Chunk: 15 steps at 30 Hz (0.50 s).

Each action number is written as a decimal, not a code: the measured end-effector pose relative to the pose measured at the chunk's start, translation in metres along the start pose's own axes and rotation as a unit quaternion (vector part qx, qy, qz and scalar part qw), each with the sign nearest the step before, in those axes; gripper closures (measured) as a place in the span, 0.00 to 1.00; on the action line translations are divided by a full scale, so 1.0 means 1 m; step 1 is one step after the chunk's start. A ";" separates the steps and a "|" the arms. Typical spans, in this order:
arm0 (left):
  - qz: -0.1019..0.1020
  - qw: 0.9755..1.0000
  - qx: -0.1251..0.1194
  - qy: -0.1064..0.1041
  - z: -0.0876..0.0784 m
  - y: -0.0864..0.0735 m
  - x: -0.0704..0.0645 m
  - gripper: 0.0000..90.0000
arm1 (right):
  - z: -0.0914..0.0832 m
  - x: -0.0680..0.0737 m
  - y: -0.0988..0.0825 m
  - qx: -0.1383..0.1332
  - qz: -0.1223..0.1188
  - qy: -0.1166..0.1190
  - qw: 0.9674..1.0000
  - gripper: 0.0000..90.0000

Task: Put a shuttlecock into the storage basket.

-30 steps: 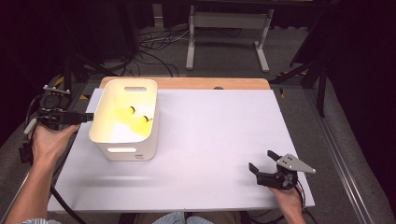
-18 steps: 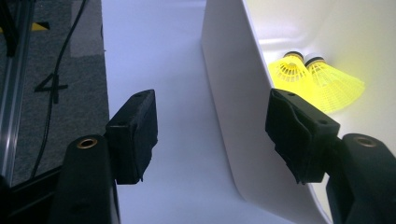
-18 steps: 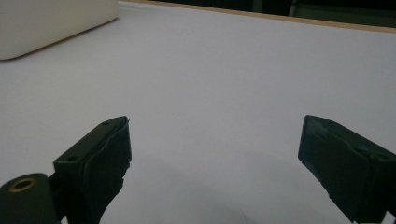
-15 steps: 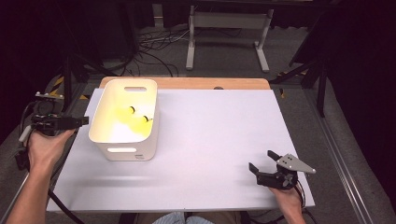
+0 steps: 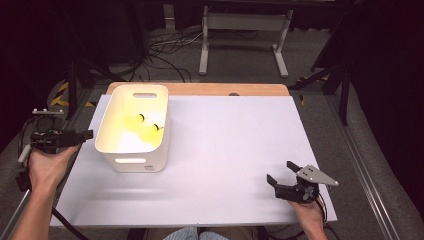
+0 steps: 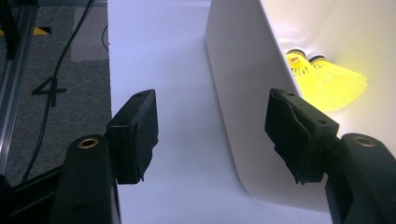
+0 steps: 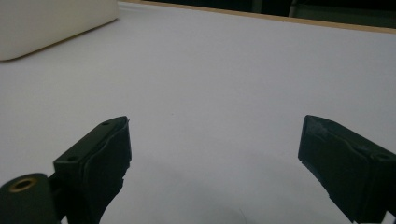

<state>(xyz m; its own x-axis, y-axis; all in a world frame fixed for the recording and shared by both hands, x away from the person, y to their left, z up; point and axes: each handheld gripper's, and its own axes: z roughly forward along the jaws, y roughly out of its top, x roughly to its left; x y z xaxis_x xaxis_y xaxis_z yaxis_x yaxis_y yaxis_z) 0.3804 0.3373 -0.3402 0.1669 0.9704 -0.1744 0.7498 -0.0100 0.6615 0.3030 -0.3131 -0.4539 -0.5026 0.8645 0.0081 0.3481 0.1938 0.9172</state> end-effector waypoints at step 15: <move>0.006 1.000 0.002 0.000 0.002 -0.014 0.001 0.40 | 0.000 0.001 0.000 -0.001 -0.001 0.000 1.000 0.11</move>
<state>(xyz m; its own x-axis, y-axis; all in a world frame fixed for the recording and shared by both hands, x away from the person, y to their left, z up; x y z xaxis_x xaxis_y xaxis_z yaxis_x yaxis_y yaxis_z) 0.3717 0.3377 -0.3511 0.1754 0.9704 -0.1657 0.7502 -0.0228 0.6608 0.3022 -0.3122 -0.4534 -0.5034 0.8640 0.0058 0.3453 0.1950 0.9180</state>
